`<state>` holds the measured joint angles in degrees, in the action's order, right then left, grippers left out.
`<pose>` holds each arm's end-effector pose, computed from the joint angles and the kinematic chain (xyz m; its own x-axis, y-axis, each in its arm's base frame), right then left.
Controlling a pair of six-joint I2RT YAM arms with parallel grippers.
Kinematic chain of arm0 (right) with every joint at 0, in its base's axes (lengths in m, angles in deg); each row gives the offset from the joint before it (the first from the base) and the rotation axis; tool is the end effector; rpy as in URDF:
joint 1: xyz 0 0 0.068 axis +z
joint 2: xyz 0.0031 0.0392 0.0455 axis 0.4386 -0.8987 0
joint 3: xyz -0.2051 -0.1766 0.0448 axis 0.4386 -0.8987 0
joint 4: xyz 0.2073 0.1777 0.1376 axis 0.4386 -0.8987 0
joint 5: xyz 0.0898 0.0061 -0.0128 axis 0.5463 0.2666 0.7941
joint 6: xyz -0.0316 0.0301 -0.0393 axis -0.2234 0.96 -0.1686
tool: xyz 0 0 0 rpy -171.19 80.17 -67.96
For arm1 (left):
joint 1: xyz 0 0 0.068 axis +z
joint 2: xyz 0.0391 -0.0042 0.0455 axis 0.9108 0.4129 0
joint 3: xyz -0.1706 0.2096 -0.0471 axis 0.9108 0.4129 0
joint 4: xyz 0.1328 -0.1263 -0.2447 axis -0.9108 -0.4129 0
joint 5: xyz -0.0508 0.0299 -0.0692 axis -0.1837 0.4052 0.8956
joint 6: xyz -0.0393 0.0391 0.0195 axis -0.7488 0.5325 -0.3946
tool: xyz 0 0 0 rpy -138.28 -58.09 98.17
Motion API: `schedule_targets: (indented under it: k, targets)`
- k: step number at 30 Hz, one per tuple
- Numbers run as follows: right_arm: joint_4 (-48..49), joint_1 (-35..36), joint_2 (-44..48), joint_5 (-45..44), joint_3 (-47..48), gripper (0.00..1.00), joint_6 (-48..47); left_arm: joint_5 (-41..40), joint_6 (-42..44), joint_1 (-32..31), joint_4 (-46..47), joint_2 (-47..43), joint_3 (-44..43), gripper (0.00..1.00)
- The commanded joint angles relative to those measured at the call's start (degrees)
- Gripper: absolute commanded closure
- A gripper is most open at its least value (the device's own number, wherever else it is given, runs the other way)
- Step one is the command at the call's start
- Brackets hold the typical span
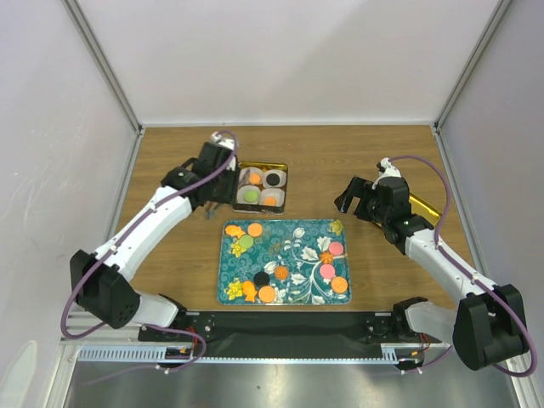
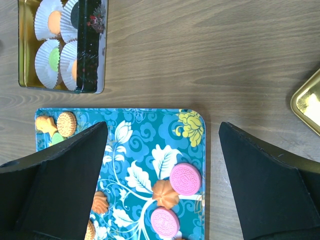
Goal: Pack the cookies
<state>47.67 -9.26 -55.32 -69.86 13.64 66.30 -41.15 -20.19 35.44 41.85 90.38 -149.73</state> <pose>0.2827 0.0882 0.2206 -0.6036 0.3145 -0.7326 -0.0654 0.8963 0.4387 0.3008 -0.1633 0.3052 -0.7401 0.2233 -0.6343 0.2318 0.9702 0.0711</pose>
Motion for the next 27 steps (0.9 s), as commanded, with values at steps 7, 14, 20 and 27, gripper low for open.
schedule_targets:
  k: [7, 14, 20, 27]
  targets:
    - [1.8, -0.1, 0.1, 1.0, 0.0, 0.00, -0.1, 3.6, -7.8, 15.2, 9.4, 3.9, -3.1, 0.46]
    - [2.6, 0.0, -0.5, 0.2, -0.7, 0.00, -0.3, 0.8, -8.2, 23.6, 13.8, 15.9, -3.7, 0.46]
    - [2.5, 0.2, -0.7, -0.5, -0.6, 0.00, -0.5, 0.6, -7.7, 28.8, 16.4, 19.9, -2.7, 0.46]
    - [2.7, 0.5, -1.2, -0.4, -0.7, 0.00, -0.8, 0.5, -7.2, 29.7, 16.9, 24.1, -1.8, 0.41]
